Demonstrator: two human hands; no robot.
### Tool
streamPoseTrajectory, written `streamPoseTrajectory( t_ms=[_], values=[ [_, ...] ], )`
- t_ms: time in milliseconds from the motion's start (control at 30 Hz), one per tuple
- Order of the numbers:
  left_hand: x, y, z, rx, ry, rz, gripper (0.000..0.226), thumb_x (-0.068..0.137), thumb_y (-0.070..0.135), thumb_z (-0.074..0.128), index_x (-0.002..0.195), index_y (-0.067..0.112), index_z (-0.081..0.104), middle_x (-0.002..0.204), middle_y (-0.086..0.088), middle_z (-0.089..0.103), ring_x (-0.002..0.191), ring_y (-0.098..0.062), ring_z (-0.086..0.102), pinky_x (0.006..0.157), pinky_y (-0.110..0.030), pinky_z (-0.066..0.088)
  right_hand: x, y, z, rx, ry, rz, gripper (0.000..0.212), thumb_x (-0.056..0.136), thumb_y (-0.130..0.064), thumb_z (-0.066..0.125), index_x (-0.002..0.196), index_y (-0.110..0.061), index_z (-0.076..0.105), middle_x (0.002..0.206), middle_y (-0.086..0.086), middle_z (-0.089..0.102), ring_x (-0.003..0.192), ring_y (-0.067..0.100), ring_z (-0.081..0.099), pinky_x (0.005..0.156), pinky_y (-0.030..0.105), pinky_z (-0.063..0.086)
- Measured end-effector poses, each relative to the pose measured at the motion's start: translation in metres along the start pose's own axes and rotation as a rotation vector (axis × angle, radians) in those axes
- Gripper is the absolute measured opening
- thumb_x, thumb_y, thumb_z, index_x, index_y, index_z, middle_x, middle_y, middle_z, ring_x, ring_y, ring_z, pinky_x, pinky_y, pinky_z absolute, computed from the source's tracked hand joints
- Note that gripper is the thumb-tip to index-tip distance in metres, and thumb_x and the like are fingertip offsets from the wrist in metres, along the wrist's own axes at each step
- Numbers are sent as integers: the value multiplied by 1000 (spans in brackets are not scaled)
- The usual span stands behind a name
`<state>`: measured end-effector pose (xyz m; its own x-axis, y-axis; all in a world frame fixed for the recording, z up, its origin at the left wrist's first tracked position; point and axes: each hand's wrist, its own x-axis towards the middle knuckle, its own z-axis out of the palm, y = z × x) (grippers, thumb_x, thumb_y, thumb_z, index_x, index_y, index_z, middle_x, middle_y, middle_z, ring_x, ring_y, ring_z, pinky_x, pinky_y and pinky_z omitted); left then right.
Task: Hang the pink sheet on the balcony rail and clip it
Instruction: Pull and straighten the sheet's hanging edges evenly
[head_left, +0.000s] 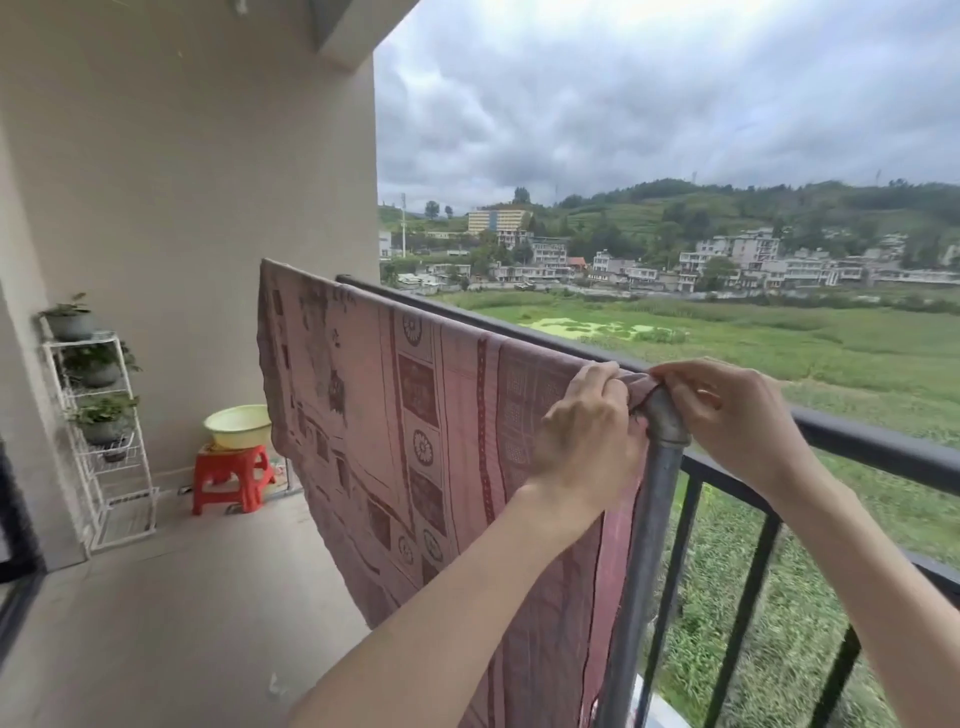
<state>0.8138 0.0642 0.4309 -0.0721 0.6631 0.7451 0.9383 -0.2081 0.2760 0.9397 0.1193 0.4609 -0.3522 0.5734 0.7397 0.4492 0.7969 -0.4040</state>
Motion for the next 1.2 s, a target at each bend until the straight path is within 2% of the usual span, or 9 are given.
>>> streamPoseTrajectory(
  t_ms=[167, 367, 467, 567, 733, 867, 1000, 1100, 1200],
  values=[
    [-3, 0, -2, 3, 86, 92, 17, 90, 11, 49, 100, 2, 59, 114, -9, 58, 102, -23, 59, 85, -35, 54, -2, 4, -1, 15, -34, -30, 25, 87, -5, 55, 108, -9, 68, 97, -6, 62, 87, 9, 59, 84, 19, 42],
    [-5, 1, -4, -17, 140, 124, 12, 91, 11, 49, 94, 5, 59, 105, -8, 62, 88, -21, 63, 75, -30, 53, -4, 9, -1, -25, -24, -128, 27, 82, -9, 65, 109, -9, 68, 98, -4, 61, 86, 13, 61, 89, 24, 46],
    [-8, -1, -3, -23, 123, 139, 12, 92, 12, 49, 93, 5, 59, 109, -8, 62, 93, -21, 62, 78, -30, 54, -4, 14, 2, -60, -14, -167, 27, 82, -12, 68, 109, -11, 69, 99, -4, 61, 83, 14, 60, 84, 26, 45],
    [-8, -3, -4, -28, 91, 149, 14, 93, 13, 47, 92, 4, 57, 116, -9, 61, 99, -22, 62, 83, -30, 52, -1, 14, 10, -53, 97, -196, 16, 84, -9, 65, 97, -8, 73, 91, 4, 67, 75, 13, 58, 73, 24, 44],
    [-3, -8, -7, -27, 64, 154, 19, 96, 14, 44, 103, 1, 55, 124, -11, 58, 105, -24, 61, 85, -31, 49, 1, 18, 22, -207, 223, -300, 10, 87, -5, 60, 85, -1, 69, 81, 11, 66, 74, 27, 59, 67, 39, 52],
    [-5, -15, -2, -47, 22, 174, 21, 96, 17, 44, 101, 3, 58, 132, -8, 54, 115, -22, 56, 93, -32, 47, -6, 25, 28, -132, 231, -259, 12, 90, -7, 57, 90, -1, 67, 85, 12, 64, 67, 28, 63, 59, 42, 55],
    [-3, -27, 0, -109, 75, 173, 17, 96, 14, 42, 105, 11, 56, 119, -2, 60, 109, -17, 57, 95, -34, 46, -15, 24, 30, -5, 246, -206, 14, 90, -10, 58, 88, -5, 70, 84, 5, 65, 66, 15, 60, 62, 27, 53],
    [7, -35, 5, -71, -24, 149, 32, 96, 14, 42, 127, 13, 47, 131, -4, 52, 125, -19, 46, 106, -40, 37, -15, 23, 29, 28, 253, -156, 19, 92, -19, 55, 99, -6, 67, 96, 0, 58, 73, 16, 60, 69, 24, 52],
    [13, -41, 8, -107, -131, 123, 41, 96, 14, 43, 136, 19, 40, 142, 1, 43, 135, -15, 33, 113, -39, 27, -5, 17, 34, 83, 144, -61, 33, 93, -27, 50, 120, -10, 58, 112, -1, 55, 94, 13, 59, 80, 19, 48]
  ],
)
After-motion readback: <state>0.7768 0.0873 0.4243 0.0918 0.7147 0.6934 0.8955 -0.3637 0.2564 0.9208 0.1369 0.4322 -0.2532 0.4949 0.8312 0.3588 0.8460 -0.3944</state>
